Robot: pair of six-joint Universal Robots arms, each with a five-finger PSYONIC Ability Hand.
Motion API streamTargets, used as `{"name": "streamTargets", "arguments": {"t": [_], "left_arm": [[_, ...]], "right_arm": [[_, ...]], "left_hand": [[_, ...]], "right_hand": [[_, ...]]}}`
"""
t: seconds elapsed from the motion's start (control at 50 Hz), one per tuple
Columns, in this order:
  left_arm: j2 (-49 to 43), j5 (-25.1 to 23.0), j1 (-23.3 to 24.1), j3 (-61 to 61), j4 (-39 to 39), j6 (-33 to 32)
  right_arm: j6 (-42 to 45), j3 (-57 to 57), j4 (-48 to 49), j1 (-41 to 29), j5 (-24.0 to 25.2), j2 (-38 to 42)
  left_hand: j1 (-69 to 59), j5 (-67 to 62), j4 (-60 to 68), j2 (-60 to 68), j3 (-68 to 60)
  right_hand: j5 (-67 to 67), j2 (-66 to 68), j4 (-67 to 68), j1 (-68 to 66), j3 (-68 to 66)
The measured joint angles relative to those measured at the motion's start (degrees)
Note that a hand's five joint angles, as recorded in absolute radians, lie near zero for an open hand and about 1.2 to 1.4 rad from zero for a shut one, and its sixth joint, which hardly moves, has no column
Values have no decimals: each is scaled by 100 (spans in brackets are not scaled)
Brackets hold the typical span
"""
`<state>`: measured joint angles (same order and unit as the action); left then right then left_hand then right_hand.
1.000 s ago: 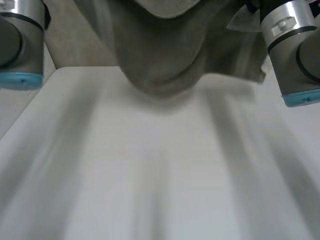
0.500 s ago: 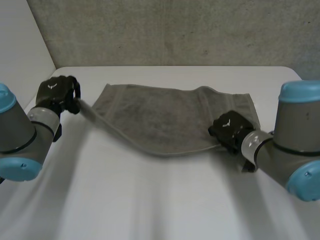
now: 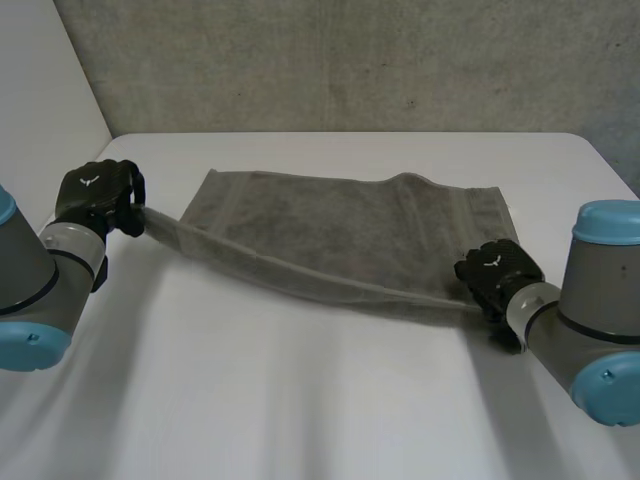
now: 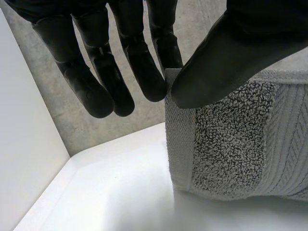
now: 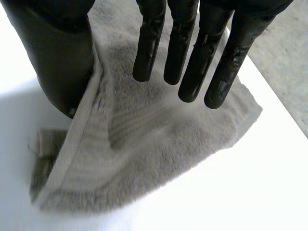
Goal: Fold the towel.
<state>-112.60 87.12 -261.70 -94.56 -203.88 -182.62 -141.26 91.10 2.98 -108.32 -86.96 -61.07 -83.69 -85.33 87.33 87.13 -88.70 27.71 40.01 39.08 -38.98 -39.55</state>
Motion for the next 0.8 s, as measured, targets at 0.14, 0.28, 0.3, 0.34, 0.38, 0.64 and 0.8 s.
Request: {"name": "streamTargets", "arguments": {"t": [0.14, 0.28, 0.3, 0.34, 0.38, 0.64, 0.8], "left_arm": [[-2, -3, -45, -2, -3, 0], [0, -7, -52, -2, -3, -1], [1, -7, -54, -2, -3, -1], [5, -8, -57, -1, 0, 1], [19, -9, -61, -1, 5, 5], [828, -13, -169, -81, 36, 206], [1776, -32, -325, -412, 109, 520]], "right_arm": [[72, 260, -31, 353, -37, -253], [180, 407, -83, 603, -34, -464], [199, 412, -118, 631, -29, -487], [224, 405, -189, 664, -19, -509], [265, 370, -306, 696, 0, -523], [439, -63, -496, 843, 235, -1693], [1142, -81, -844, 956, 891, -2606]], "left_hand": [[0, 0, 0, 0, 0], [0, 0, -1, 0, 0], [0, 0, -1, 0, 0], [0, 0, -1, 0, 0], [0, 0, -1, 0, 0], [0, 0, -1, 0, 0], [0, -36, -1, 0, -1]], "right_hand": [[125, 6, 29, -34, -15], [983, 735, 809, -849, -749], [1627, 1479, 1458, -1574, -1503], [2925, 2730, 2767, -2803, -2711], [3858, 3626, 3709, -3740, -3646], [3941, 3647, 3802, -3761, -3729], [3941, 3648, 3803, -3762, -3729]]}}
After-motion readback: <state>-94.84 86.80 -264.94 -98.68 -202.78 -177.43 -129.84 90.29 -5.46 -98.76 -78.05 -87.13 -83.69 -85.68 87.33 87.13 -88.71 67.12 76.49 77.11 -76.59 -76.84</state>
